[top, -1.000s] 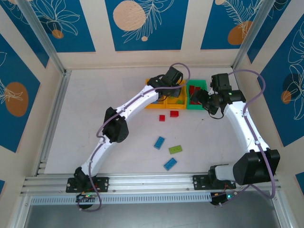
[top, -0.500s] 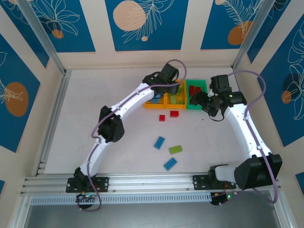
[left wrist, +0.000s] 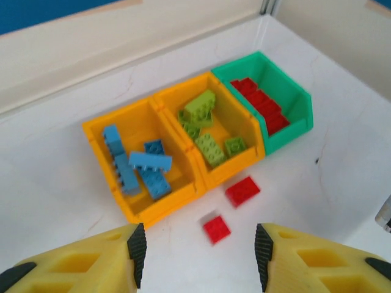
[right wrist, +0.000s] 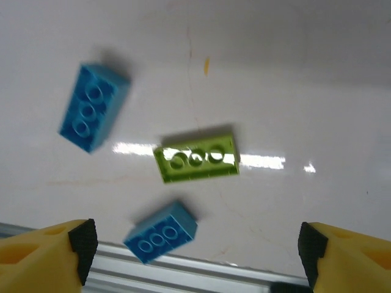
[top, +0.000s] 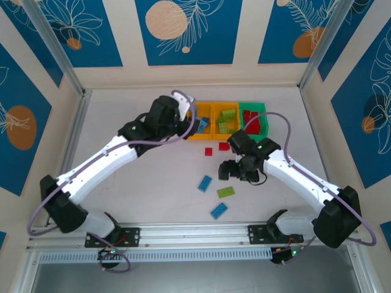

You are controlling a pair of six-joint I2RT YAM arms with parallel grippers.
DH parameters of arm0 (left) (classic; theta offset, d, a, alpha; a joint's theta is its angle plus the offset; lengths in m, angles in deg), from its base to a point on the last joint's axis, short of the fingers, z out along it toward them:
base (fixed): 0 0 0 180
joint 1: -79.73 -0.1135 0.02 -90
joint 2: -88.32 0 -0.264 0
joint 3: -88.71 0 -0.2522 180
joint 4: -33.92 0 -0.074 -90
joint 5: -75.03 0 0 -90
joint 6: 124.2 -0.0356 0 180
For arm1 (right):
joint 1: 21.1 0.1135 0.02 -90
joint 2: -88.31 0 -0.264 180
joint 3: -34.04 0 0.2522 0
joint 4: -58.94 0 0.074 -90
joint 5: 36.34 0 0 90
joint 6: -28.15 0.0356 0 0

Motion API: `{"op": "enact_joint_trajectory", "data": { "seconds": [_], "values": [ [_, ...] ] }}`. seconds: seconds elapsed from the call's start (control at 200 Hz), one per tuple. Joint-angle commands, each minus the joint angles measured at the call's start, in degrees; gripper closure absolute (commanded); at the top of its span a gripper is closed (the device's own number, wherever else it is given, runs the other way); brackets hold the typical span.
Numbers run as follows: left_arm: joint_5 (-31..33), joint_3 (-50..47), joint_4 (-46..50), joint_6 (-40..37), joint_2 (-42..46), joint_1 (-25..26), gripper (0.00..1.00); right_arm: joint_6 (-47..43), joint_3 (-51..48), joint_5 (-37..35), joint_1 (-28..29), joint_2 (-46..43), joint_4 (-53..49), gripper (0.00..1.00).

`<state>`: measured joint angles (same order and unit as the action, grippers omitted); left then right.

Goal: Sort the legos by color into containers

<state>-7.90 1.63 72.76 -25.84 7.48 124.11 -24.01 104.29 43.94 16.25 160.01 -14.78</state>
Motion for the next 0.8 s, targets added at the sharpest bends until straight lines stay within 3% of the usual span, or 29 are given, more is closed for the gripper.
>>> {"op": "enact_joint_trajectory", "data": {
  "seconds": [0.0, 0.24, 0.355, 0.6, 0.795],
  "values": [
    [-2.56, -6.47, -1.20, -6.70, 4.42, 0.17, 0.45, 0.11, -2.16, -3.12, 4.23, 2.27, -1.66, 0.07],
    [-19.86, -19.11, -0.46, -26.89, 15.77, 0.26, 0.22, -2.11, -2.30, -4.56, 9.50, 12.52, 2.75, 0.03],
    [-22.31, -22.07, 3.35, -33.02, 19.20, 0.23, 0.08, -2.89, -2.51, -4.30, 9.77, 16.49, 5.84, 0.03],
    [-23.69, -25.81, 4.28, -37.10, 21.94, 0.22, 0.04, -3.32, -3.72, -4.52, 9.77, 23.01, 9.94, 0.06],
    [-24.69, -26.96, 1.27, -36.03, 20.70, 0.25, 0.04, -2.45, -5.67, -3.36, 9.64, 23.49, 11.27, 0.16]
  ]
}}
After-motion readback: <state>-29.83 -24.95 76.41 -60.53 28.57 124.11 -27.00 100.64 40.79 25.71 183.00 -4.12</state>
